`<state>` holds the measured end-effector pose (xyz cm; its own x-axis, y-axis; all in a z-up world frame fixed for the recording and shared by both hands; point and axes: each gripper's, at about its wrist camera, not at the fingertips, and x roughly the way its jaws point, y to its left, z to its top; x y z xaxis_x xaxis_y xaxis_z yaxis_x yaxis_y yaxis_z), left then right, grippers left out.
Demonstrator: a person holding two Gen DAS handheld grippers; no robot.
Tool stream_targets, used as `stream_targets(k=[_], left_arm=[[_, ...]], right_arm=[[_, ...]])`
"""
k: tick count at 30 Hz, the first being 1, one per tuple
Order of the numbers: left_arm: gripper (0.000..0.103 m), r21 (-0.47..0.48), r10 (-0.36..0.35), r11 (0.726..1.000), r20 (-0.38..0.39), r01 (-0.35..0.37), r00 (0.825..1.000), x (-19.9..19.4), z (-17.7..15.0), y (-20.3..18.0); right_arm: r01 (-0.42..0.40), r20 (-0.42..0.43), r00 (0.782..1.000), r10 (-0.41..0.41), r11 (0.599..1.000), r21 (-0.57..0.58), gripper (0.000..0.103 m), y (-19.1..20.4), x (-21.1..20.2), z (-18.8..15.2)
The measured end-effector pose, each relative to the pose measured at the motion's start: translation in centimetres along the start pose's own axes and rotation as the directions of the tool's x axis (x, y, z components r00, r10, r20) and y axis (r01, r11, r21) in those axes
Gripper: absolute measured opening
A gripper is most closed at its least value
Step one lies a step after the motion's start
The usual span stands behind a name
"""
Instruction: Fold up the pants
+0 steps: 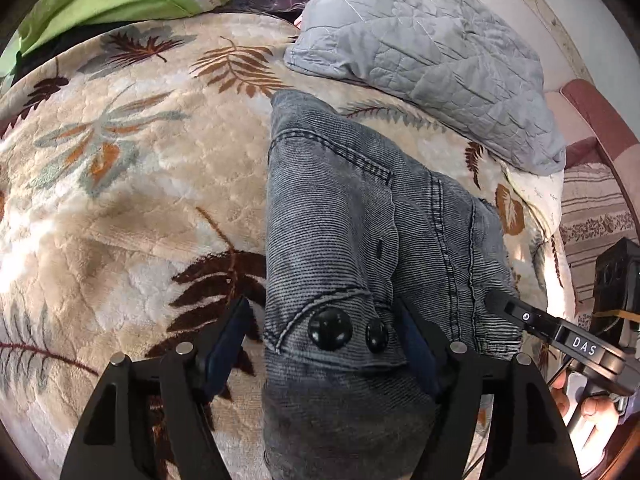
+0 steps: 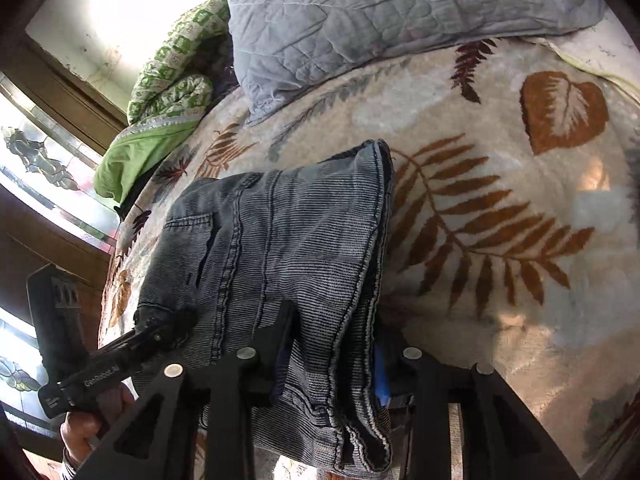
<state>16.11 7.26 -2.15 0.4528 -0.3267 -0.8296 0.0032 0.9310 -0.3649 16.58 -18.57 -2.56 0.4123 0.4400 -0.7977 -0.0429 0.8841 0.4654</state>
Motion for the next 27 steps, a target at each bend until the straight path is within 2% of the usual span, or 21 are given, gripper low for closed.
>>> stream_targets(k=[1, 5, 8, 10, 12, 13, 14, 15, 18, 21, 22, 24, 25, 27], left_arm=[[0.074, 0.001, 0.003, 1.000, 0.013, -0.003, 1.000, -0.8, -0.2, 0.0], [0.077, 0.023, 0.011, 1.000, 0.091, -0.013, 0.996, -4.3, -1.7, -0.2], [0.082, 0.016, 0.002, 1.000, 0.088, -0.004, 0.996, -4.7, -2.9, 0.0], [0.084, 0.001, 0.000, 1.000, 0.046, 0.000, 0.999, -3.5, -3.5, 0.4], [0.086, -0.014, 0.029, 0.999, 0.005, -0.028, 1.000, -2.0, -4.3, 0.7], [0.091, -0.019, 0.031, 0.999, 0.001, -0.031, 1.000, -1.5, -4.6, 0.9], [0.093, -0.018, 0.038, 0.999, 0.007, -0.038, 0.999, -1.3, -4.8, 0.9], [0.094, -0.013, 0.044, 0.999, 0.013, -0.044, 0.999, -1.3, -4.9, 0.8], [0.093, -0.022, 0.038, 0.999, 0.063, -0.036, 0.997, -3.3, -4.9, 0.6], [0.093, 0.006, 0.036, 0.999, 0.132, -0.037, 0.991, -5.0, -5.3, 0.2], [0.094, 0.017, 0.057, 0.998, 0.132, -0.059, 0.990, -4.8, -5.6, 0.1], [0.094, 0.059, 0.107, 0.992, 0.081, -0.112, 0.991, -3.1, -6.1, -0.2], [0.094, 0.065, 0.107, 0.992, 0.070, -0.111, 0.992, -2.6, -6.3, -0.1], [0.094, 0.044, 0.098, 0.994, 0.087, -0.102, 0.991, -2.9, -6.3, 0.2]], right_arm=[[0.007, 0.001, 1.000, -0.007, 1.000, -0.006, 0.046, 0.0, -0.3, -0.1], [0.052, 0.061, 0.997, -0.048, 0.997, -0.061, 0.049, 1.2, -2.9, -0.7], [0.041, 0.100, 0.994, -0.032, 0.995, -0.086, 0.050, 2.3, -4.7, -2.0], [0.013, 0.092, 0.996, -0.003, 0.995, -0.103, 0.053, 3.0, -4.9, -3.2], [0.040, 0.074, 0.997, -0.031, 0.992, -0.117, 0.054, 3.1, -4.1, -4.4], [0.073, 0.051, 0.996, -0.068, 0.991, -0.114, 0.054, 2.8, -3.1, -4.8], [0.114, 0.012, 0.993, -0.114, 0.987, -0.112, 0.054, 2.4, -2.0, -5.2], [0.122, -0.012, 0.992, -0.125, 0.986, -0.117, 0.055, 2.1, -1.2, -5.6], [0.126, 0.019, 0.992, -0.125, 0.984, -0.126, 0.055, 2.5, -2.2, -5.6], [0.099, 0.094, 0.992, -0.088, 0.988, -0.120, 0.057, 2.9, -4.3, -5.5], [0.096, 0.104, 0.991, -0.085, 0.989, -0.111, 0.061, 2.8, -4.6, -5.6], [0.118, 0.059, 0.992, -0.112, 0.987, -0.107, 0.062, 2.2, -3.4, -5.9], [0.144, 0.021, 0.990, -0.142, 0.983, -0.111, 0.062, 2.1, -2.3, -6.2], [0.170, 0.019, 0.986, -0.169, 0.978, -0.119, 0.064, 1.8, -2.1, -6.3]])
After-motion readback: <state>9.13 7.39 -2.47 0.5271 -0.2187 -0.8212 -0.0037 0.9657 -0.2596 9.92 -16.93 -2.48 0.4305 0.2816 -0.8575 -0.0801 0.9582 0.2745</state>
